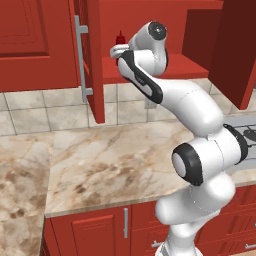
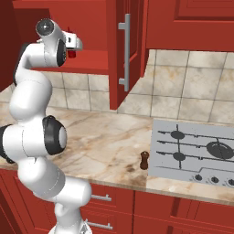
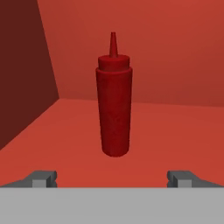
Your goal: Take 2 condiments from the cabinet and move them on the counter near the stove.Make sure the condiments are lined up with each other, next to each other.
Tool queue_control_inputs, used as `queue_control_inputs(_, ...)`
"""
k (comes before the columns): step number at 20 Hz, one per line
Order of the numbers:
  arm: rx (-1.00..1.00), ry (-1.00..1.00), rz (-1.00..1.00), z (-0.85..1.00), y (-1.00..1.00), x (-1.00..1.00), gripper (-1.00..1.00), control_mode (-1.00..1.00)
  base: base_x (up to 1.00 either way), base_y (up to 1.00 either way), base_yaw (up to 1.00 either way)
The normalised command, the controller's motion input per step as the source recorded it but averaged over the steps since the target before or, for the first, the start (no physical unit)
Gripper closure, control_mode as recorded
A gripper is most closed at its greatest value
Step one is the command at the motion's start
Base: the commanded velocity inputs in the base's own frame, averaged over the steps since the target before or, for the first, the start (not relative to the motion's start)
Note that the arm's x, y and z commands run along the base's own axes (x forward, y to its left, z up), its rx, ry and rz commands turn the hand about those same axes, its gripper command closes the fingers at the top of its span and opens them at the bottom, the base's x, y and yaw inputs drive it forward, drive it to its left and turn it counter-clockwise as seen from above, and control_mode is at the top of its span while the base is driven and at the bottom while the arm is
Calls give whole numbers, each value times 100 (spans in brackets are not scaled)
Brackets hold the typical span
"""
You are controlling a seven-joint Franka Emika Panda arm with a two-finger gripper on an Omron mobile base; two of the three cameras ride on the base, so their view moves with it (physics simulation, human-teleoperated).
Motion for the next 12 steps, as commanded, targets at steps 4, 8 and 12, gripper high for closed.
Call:
queue_control_inputs(4,0,2,0,0,0,14,-100,-100,0,0,0)
queue_control_inputs(8,0,1,0,0,0,11,-100,-100,0,0,0)
queue_control_inputs(12,0,2,0,0,0,14,-100,-100,0,0,0)
